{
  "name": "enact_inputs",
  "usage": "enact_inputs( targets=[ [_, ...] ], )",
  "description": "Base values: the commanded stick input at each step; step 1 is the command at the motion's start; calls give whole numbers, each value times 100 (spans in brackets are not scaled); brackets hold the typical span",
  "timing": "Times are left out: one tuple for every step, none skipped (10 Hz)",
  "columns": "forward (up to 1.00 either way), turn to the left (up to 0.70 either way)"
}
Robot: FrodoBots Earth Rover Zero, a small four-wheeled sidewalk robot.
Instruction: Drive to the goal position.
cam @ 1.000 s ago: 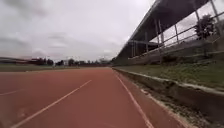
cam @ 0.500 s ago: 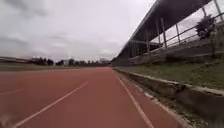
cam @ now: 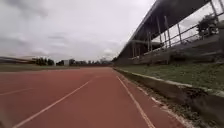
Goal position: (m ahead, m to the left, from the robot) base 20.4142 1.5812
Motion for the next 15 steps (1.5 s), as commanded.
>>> enact_inputs(
  targets=[
    [70, 5],
    [70, 0],
    [70, 0],
    [70, 0],
    [70, 0],
    [70, 0],
    [70, 0],
    [70, 0],
    [70, 0],
    [70, 0],
    [70, 0],
    [70, 0],
    [70, 0],
    [70, 0],
    [70, 0]
  ],
)
